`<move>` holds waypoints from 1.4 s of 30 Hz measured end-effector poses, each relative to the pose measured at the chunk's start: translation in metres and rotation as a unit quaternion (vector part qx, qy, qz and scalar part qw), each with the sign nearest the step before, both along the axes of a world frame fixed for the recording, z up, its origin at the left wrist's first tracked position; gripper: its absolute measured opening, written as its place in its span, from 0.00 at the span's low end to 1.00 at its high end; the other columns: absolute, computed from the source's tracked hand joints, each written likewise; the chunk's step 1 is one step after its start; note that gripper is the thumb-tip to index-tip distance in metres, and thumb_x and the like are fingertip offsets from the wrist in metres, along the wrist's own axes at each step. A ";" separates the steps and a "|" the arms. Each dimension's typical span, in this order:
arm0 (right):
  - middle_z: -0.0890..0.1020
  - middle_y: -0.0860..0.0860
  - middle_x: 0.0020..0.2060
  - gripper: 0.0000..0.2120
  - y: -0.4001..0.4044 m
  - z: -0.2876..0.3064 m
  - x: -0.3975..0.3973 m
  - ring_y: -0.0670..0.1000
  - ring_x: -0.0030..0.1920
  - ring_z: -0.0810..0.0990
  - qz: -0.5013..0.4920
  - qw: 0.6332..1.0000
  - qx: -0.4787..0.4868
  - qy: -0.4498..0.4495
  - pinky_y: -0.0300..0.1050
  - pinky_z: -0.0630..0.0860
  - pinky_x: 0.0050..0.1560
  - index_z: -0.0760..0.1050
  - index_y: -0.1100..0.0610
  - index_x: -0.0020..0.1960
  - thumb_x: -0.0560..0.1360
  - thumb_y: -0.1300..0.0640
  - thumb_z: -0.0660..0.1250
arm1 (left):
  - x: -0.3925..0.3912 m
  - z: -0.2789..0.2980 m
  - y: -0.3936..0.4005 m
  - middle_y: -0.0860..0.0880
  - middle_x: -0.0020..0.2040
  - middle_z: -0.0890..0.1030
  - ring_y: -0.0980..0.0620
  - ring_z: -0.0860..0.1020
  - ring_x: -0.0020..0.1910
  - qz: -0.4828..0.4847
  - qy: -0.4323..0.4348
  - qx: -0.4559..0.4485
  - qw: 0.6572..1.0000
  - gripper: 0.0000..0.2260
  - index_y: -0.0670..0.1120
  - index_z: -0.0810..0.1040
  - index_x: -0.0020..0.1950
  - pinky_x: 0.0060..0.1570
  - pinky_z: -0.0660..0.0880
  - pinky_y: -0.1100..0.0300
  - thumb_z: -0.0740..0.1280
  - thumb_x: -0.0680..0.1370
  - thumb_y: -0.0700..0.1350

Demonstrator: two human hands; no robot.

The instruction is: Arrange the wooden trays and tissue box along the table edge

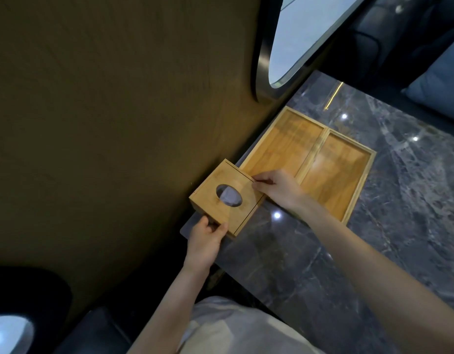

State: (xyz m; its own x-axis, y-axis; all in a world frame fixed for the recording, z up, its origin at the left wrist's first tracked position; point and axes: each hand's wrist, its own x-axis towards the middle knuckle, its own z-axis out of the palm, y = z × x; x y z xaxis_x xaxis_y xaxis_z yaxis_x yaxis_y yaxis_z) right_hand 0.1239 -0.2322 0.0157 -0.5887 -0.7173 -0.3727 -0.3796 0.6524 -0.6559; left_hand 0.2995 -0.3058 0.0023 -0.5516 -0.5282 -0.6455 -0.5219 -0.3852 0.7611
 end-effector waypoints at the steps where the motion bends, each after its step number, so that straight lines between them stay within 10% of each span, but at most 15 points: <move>1: 0.81 0.53 0.58 0.14 -0.001 0.000 -0.001 0.52 0.58 0.78 0.001 1.000 -0.001 0.001 0.39 0.70 0.56 0.77 0.60 0.61 0.77 0.59 0.60 | -0.001 -0.001 -0.001 0.47 0.55 0.80 0.50 0.77 0.58 -0.005 -0.003 -0.005 1.000 0.12 0.44 0.74 0.60 0.62 0.72 0.54 0.63 0.77 0.39; 32: 0.81 0.54 0.58 0.15 -0.008 -0.004 -0.009 0.53 0.59 0.78 -0.010 0.999 -0.013 -0.045 0.47 0.73 0.62 0.75 0.59 0.62 0.78 0.57 0.58 | -0.004 -0.008 -0.009 0.48 0.53 0.80 0.53 0.77 0.54 -0.010 -0.005 -0.039 0.999 0.14 0.44 0.73 0.62 0.58 0.72 0.56 0.64 0.77 0.41; 42: 0.75 0.55 0.63 0.19 0.014 0.013 -0.013 0.53 0.62 0.74 -0.091 0.989 -0.023 -0.110 0.44 0.69 0.61 0.68 0.57 0.67 0.78 0.53 0.57 | -0.008 0.020 -0.031 0.45 0.39 0.84 0.49 0.81 0.41 -0.131 -0.130 -0.222 0.957 0.12 0.41 0.81 0.41 0.45 0.75 0.56 0.63 0.76 0.48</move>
